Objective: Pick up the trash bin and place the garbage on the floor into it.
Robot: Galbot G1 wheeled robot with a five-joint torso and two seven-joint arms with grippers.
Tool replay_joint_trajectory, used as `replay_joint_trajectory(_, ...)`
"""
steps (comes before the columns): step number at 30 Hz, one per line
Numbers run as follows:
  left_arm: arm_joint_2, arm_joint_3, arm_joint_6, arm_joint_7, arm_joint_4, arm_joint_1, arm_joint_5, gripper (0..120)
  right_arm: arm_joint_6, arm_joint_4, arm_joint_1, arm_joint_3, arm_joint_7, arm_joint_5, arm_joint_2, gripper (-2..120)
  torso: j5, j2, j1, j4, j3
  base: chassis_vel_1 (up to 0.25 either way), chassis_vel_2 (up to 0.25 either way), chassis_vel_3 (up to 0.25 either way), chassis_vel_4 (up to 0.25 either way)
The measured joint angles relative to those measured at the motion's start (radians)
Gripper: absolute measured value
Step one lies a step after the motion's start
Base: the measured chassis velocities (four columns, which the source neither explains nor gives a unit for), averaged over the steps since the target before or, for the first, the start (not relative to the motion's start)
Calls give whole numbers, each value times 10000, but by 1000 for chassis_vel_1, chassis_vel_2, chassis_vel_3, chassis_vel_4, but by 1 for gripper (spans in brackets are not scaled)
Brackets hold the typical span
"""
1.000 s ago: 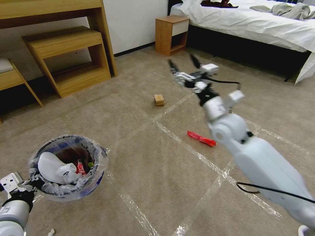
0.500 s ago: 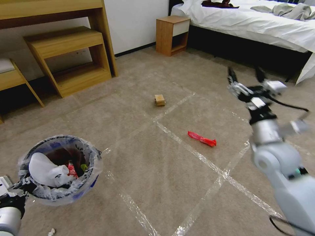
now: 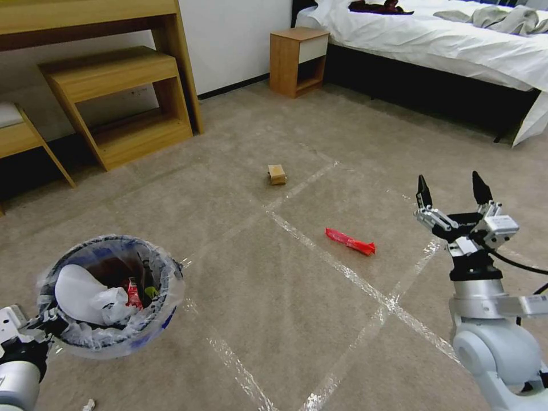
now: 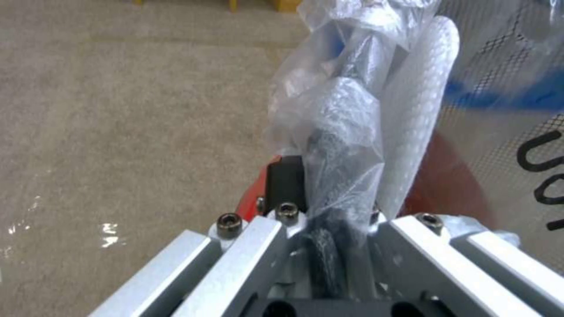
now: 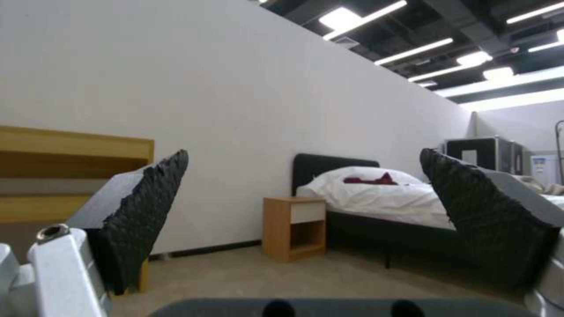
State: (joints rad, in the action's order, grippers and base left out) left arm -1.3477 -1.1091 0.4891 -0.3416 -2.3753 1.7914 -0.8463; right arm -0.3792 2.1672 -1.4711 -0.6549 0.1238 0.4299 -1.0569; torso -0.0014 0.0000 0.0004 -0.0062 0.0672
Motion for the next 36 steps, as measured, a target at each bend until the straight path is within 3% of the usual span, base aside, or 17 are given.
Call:
replay_joint_trajectory(19, -37, -56, -40, 0, 9, 58, -6, 0, 44, -367, -70, 257, -73, -858, -661, 98, -1, 0, -1, 0, -1, -10, 6, 9, -7)
replay_joint_trajectory(36, 30, -51, -81, 22, 250, -50, -24, 0, 71, -472, -30, 452, -72, -960, -838, 98, -1, 0, 0, 1, 2, -149, 147, 150, -149)
